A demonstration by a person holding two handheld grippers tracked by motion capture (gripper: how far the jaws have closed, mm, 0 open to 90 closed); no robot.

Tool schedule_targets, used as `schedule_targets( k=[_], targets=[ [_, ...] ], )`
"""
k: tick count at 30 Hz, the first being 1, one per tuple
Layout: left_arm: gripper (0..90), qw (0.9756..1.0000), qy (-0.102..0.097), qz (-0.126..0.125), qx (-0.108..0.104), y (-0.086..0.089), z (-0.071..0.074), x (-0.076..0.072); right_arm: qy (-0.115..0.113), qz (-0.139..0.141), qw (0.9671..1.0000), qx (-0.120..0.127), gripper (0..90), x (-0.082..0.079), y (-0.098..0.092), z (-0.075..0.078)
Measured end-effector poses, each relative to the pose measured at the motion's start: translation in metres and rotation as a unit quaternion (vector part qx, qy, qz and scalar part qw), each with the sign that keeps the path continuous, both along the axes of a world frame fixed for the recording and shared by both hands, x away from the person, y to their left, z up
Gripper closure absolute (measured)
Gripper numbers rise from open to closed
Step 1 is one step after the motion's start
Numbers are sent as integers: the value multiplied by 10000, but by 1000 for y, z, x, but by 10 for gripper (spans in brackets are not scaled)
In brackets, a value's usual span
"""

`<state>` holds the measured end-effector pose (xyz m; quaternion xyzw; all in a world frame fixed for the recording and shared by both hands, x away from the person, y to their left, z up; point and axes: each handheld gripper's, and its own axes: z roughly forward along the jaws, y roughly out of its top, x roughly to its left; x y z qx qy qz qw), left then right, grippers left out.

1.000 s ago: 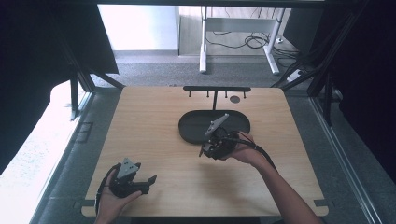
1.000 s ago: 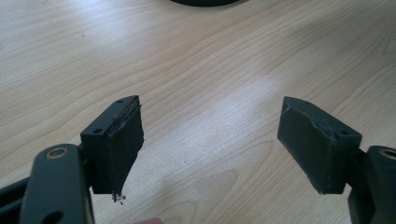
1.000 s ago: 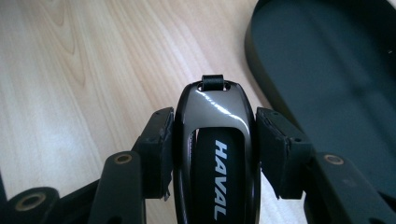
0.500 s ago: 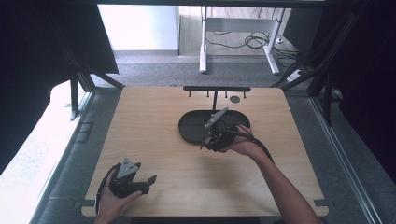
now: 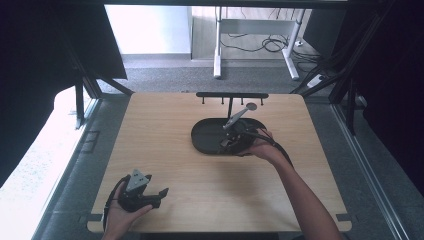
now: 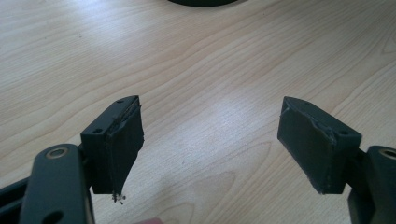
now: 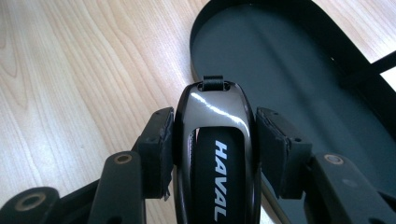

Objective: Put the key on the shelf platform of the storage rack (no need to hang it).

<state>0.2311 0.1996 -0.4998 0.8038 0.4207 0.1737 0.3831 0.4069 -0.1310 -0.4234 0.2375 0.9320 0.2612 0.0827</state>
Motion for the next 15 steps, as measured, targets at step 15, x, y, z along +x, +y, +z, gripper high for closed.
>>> schedule_targets(
  k=[15],
  targets=[
    [226,10000,1,1,-6,0,0,0,-20,-7,10000,-23,494,8,3,1]
  ],
)
